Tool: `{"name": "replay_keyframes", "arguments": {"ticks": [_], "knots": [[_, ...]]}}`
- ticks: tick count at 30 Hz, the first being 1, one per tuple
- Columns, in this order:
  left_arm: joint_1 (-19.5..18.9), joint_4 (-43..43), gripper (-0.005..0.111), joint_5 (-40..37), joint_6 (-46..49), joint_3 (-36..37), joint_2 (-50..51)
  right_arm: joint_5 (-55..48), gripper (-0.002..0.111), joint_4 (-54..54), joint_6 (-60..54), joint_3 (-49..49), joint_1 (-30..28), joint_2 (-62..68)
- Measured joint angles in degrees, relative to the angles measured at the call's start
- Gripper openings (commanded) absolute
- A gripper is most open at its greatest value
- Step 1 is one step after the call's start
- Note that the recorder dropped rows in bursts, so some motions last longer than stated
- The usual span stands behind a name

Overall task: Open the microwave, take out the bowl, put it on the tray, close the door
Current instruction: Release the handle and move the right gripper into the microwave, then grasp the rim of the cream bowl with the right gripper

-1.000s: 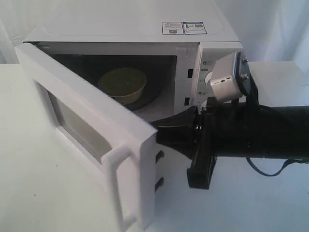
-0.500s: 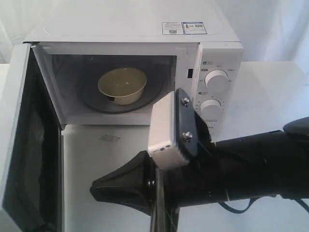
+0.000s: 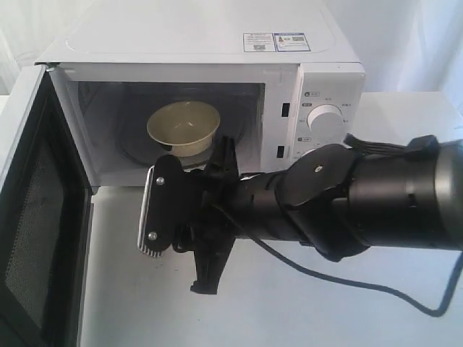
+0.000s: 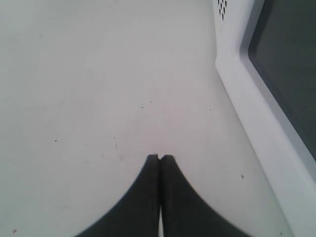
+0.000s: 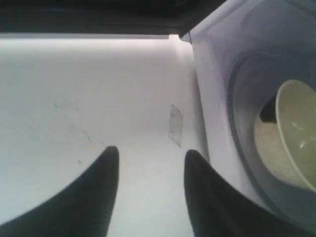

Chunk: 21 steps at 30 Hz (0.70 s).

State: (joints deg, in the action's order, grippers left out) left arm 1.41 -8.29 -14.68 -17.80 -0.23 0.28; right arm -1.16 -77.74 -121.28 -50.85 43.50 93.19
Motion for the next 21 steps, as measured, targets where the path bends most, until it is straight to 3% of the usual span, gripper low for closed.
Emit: {"name": "replay_keyframes", "arguments": {"ticks": [5, 21], "knots": [[0.0, 0.0, 0.0, 0.0, 0.0, 0.0, 0.0, 12.78, 0.057, 11.48, 0.0, -2.87, 0.0, 4.88], [0.0, 0.0, 0.0, 0.0, 0.0, 0.0, 0.0, 18.35, 0.057, 19.6, 0.0, -14.68, -0.11, 15.71]]}}
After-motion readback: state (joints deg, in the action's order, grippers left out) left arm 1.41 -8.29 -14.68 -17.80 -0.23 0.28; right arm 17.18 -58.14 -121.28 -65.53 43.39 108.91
